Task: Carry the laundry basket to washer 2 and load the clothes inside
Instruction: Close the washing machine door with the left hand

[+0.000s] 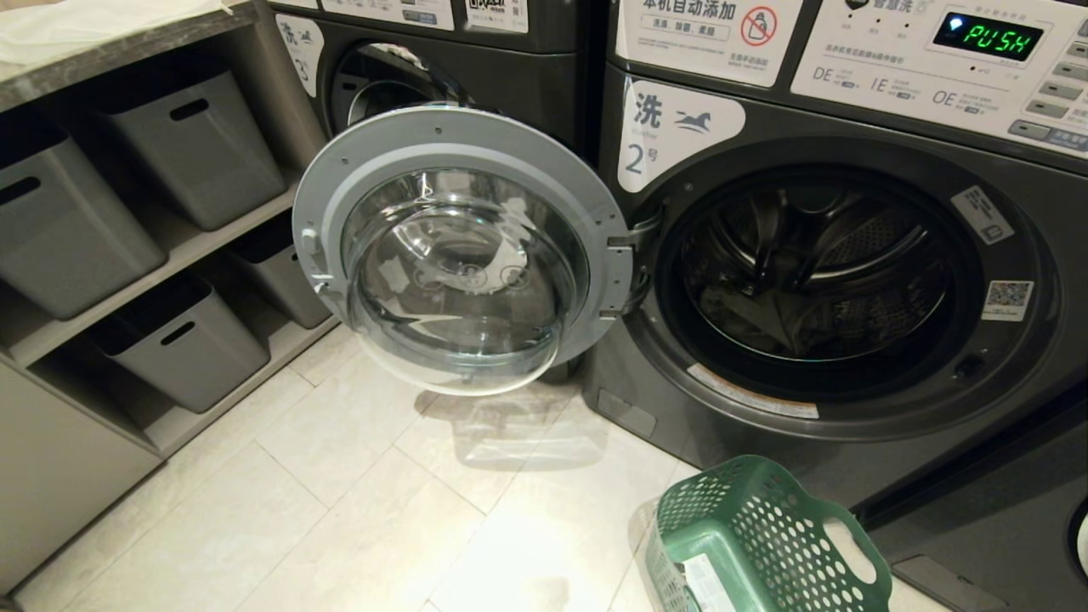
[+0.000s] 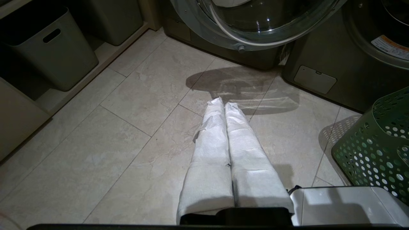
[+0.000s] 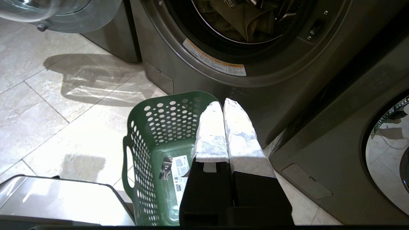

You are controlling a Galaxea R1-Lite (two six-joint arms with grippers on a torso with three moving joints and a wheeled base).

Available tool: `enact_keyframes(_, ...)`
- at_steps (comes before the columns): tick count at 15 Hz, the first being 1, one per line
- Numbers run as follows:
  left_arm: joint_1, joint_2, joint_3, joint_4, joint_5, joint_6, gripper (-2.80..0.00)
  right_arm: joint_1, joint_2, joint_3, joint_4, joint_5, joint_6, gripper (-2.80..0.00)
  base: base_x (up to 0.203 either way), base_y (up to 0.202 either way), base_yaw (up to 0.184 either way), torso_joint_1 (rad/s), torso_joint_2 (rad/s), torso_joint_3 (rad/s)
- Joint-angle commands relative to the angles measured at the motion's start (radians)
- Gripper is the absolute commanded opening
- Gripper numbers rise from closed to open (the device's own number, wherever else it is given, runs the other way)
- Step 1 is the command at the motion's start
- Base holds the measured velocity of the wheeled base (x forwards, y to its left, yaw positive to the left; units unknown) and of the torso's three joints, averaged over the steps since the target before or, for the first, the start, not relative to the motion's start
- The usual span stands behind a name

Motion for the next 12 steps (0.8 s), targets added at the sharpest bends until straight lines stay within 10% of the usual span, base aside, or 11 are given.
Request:
enact_keyframes(1, 0.0, 0.001, 0.002, 0.0, 0.0, 0.0, -2.8, 0.0, 0.002, 0.0, 0.0, 0.001, 0.0, -2.8, 0.0, 0.0, 0.0, 0.002, 0.0, 0.037)
enact_keyframes(12, 0.0, 0.001, 0.0, -0.002, 0.0, 0.002, -2.8, 0.0, 0.003, 0.0, 0.002, -0.001, 0.016, -2.8, 0.0, 0.0, 0.0, 0.0, 0.0, 0.0)
